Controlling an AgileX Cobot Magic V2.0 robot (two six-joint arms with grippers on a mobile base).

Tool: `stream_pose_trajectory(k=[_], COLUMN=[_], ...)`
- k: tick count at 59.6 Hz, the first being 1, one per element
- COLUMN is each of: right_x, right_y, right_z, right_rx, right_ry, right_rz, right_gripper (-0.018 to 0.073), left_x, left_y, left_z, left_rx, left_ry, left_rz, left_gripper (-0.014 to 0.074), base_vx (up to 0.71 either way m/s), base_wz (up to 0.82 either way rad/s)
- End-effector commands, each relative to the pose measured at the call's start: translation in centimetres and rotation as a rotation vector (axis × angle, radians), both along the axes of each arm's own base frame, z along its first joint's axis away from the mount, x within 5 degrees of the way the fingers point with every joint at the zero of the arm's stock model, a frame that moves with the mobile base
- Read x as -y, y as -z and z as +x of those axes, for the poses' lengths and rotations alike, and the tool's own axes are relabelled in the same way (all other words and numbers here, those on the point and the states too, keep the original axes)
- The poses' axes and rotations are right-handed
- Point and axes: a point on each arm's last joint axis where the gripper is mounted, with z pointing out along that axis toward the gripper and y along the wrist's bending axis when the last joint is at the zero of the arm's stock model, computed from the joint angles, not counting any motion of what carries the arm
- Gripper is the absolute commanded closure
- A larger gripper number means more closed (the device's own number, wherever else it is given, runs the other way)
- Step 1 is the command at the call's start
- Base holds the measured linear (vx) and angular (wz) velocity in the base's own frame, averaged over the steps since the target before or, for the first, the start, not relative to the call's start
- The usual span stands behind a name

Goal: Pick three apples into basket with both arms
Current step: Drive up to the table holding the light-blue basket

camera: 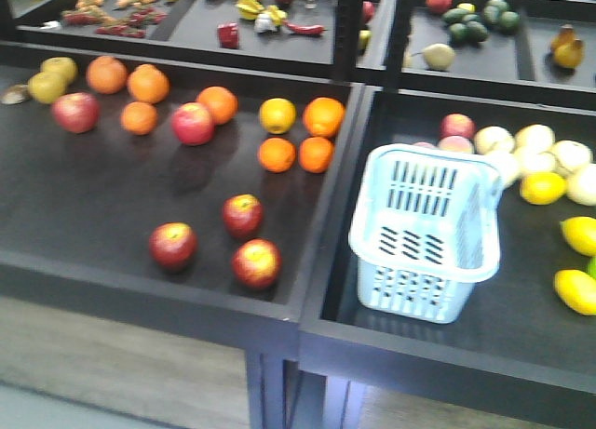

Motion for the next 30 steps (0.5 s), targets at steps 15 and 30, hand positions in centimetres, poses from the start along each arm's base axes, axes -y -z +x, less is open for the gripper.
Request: stream_pose_trajectory(k=[15,30], right_x=[-0.14,-0.14], right_y=[-0.19,-0.19], right_z=[-0.09,-0.09], right_rx=[0.065,0.065], right_ry=[-0.013,-0.013], right_rz=[-0.006,-0.006], right_gripper=[0.0564,0.0564], left_x=[0.00,0.00], left_y=[-1.61,-1.61], left_z=[-0.15,-0.15], left_rx=[0.113,0.113], left_ry=[0.002,0.002], left_rz=[-0.001,-0.001], left_gripper=[0.0603,0.0603], base_vx=[0.09,0.11], base_wz=[-0.34,-0.31])
